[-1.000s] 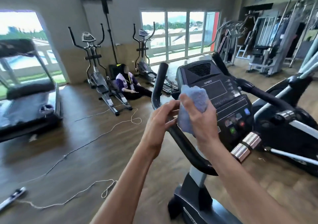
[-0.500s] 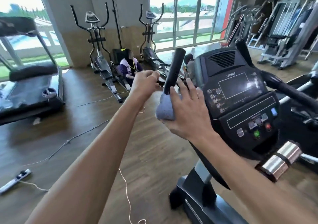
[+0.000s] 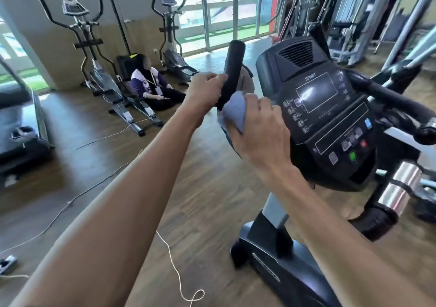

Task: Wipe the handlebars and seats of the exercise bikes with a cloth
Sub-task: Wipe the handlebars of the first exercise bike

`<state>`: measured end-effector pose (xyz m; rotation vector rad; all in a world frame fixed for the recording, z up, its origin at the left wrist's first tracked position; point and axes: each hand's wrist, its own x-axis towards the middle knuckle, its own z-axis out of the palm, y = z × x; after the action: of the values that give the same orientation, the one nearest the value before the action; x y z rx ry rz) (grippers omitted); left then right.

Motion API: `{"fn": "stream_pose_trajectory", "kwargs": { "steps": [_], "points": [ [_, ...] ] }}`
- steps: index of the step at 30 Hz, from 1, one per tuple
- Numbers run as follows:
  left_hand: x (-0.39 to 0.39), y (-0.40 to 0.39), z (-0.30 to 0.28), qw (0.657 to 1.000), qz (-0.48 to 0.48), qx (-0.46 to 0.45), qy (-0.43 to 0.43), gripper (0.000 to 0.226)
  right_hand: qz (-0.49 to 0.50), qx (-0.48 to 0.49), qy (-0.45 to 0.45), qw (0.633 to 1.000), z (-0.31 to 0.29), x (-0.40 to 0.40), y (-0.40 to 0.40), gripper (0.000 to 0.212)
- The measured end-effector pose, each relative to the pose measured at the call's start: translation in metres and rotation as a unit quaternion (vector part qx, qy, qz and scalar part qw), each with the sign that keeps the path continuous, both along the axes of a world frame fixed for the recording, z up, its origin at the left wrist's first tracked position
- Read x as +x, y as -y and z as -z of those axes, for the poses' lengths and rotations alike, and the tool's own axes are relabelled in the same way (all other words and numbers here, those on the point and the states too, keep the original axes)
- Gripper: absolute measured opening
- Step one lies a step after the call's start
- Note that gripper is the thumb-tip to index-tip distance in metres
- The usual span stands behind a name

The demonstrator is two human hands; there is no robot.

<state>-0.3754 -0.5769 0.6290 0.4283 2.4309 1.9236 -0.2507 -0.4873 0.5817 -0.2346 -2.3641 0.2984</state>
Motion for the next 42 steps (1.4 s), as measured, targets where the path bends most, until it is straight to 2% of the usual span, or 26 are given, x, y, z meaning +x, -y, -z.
{"fn": "stream_pose_trajectory", "kwargs": {
  "steps": [1,3,5,8,11,15,21,25,27,29,33,38,40,42],
  "points": [
    [-0.002,0.0,0.0,1.0,0.004,0.001,0.0,0.039,0.009,0.024,0.049,0.998,0.0,0.001,0.004,0.07],
    [-0.006,0.001,-0.001,1.0,0.007,0.008,-0.002,0.051,-0.035,-0.008,0.108,0.994,-0.006,0.003,0.0,0.075],
    [-0.008,0.001,-0.003,1.0,0.014,0.002,-0.017,0.046,-0.143,-0.035,0.091,0.985,-0.015,0.007,-0.012,0.062],
    [-0.013,0.001,-0.005,0.998,0.022,-0.019,-0.049,0.044,-0.212,0.068,0.053,0.973,-0.01,0.01,-0.03,0.051],
    [-0.021,0.001,-0.005,0.998,0.047,-0.006,-0.049,0.035,-0.178,0.138,0.044,0.973,0.0,0.007,-0.03,0.061],
    [-0.028,-0.001,-0.013,0.997,0.064,0.016,-0.025,0.035,-0.089,0.106,0.113,0.984,0.004,0.001,-0.019,0.08],
    [-0.042,-0.003,-0.015,0.998,0.064,0.026,0.002,0.028,-0.011,0.071,0.112,0.991,-0.008,-0.036,0.002,0.079],
    [-0.044,-0.01,-0.029,0.997,0.065,0.043,-0.005,0.035,-0.012,0.061,0.098,0.993,-0.003,-0.026,0.002,0.073],
    [-0.048,-0.015,-0.036,0.996,0.078,0.037,-0.018,0.049,-0.023,0.074,0.101,0.992,-0.001,-0.022,0.0,0.074],
    [-0.051,-0.016,-0.043,0.996,0.077,0.009,-0.036,0.054,-0.03,0.064,0.077,0.995,-0.002,-0.026,-0.001,0.073],
    [-0.052,-0.012,-0.045,0.993,0.104,-0.014,-0.045,0.038,-0.023,0.025,-0.03,0.999,-0.001,-0.05,0.005,0.067],
    [-0.058,-0.007,-0.039,0.985,0.151,0.072,0.048,0.057,0.028,-0.048,-0.149,0.987,-0.027,-0.096,0.0,0.073],
    [-0.061,-0.005,-0.04,0.981,0.16,0.088,0.071,0.066,0.017,-0.071,-0.157,0.985,-0.029,-0.104,-0.004,0.074],
    [-0.064,-0.004,-0.042,0.98,0.169,0.078,0.071,0.078,0.003,-0.037,-0.141,0.989,-0.016,-0.098,0.0,0.075]
  ]
}}
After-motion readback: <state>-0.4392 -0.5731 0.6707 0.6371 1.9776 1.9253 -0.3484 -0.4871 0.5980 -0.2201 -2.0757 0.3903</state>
